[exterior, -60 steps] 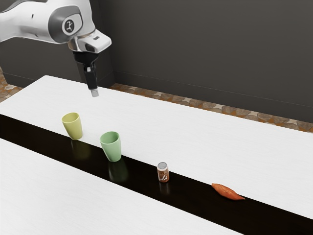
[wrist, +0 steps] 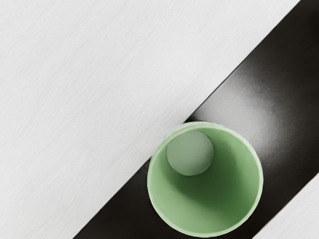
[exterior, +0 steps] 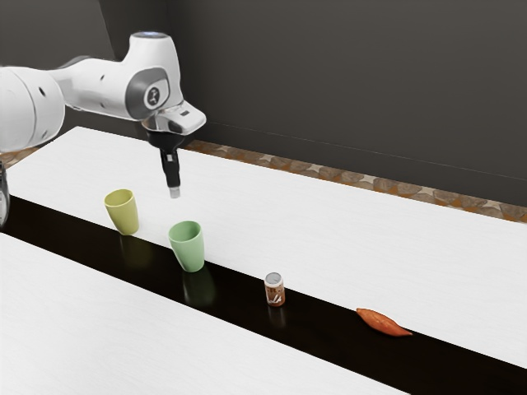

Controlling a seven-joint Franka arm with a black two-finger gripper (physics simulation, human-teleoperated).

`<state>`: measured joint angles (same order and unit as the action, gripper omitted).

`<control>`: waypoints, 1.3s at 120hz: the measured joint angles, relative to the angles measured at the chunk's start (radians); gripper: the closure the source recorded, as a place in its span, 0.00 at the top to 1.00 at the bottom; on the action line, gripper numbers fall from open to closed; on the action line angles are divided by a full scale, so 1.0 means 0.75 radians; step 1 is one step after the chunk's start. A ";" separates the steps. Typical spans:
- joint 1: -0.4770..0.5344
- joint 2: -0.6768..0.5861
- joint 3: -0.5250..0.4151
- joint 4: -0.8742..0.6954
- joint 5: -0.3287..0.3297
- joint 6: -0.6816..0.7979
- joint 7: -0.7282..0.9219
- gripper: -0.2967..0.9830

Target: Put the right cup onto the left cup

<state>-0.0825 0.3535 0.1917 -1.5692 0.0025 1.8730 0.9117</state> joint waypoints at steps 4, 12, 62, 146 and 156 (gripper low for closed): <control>0.011 0.024 0.000 0.002 -0.012 0.020 0.008 0.77; 0.021 0.071 0.000 0.003 -0.027 0.059 0.024 0.77; 0.029 0.194 -0.003 -0.033 -0.081 0.203 0.091 0.77; 0.034 0.155 -0.006 -0.182 -0.106 0.279 0.085 0.19; 0.039 0.146 -0.007 -0.200 -0.108 0.282 0.082 0.18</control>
<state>-0.0534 0.4632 0.1864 -1.7192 -0.0785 2.0844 0.9730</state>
